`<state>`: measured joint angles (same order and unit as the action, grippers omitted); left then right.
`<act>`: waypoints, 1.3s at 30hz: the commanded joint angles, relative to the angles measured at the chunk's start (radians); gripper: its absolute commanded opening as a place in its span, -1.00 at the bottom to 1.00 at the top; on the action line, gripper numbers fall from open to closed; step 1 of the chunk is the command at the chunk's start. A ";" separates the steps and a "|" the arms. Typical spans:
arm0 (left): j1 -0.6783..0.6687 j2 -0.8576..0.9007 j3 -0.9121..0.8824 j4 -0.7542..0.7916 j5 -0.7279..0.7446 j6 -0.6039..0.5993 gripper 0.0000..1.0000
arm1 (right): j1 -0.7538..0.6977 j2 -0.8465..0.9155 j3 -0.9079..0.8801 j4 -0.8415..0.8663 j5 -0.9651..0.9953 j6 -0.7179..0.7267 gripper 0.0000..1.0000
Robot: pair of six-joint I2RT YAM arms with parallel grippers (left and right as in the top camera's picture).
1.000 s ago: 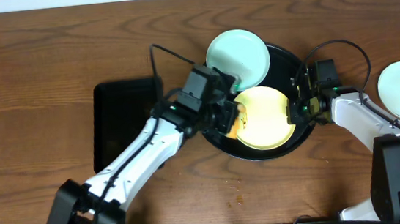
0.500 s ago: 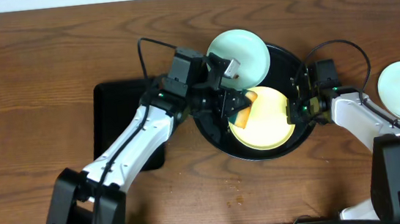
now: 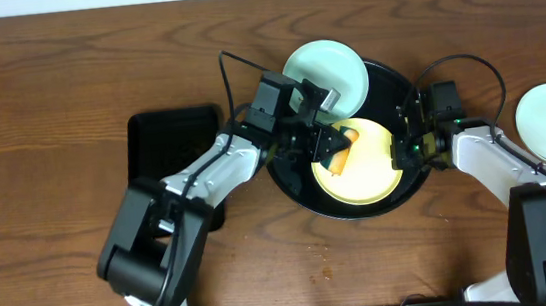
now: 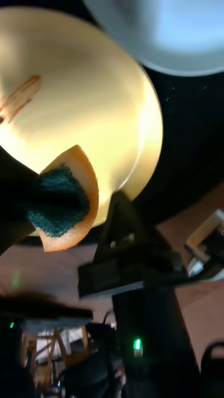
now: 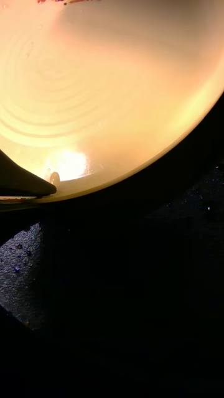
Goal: Clean dirty plates on tray and stack at the side
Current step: 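Move the sponge in the left gripper over the yellow plate, then scrub the yellow plate with the sponge in the left gripper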
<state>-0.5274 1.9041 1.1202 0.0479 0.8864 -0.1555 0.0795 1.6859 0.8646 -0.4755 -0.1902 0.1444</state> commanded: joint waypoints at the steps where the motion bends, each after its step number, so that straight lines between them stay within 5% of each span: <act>1: -0.002 0.017 0.025 0.014 -0.085 0.028 -0.85 | 0.008 0.027 -0.010 -0.002 -0.010 -0.004 -0.98; 6: -0.016 0.017 0.055 -0.041 -0.220 0.024 -0.85 | 0.008 0.027 -0.010 0.001 -0.010 -0.004 -0.97; 14: -0.139 0.018 0.261 -0.361 -0.500 0.145 -0.85 | 0.008 0.027 -0.010 0.006 -0.010 -0.004 -0.98; 39: -0.092 0.175 0.244 -0.376 -0.430 0.163 -0.85 | 0.008 0.027 -0.010 0.005 -0.009 -0.005 -0.98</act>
<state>-0.6392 2.0705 1.3712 -0.3244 0.4053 -0.0174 0.0795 1.6867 0.8646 -0.4702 -0.1951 0.1444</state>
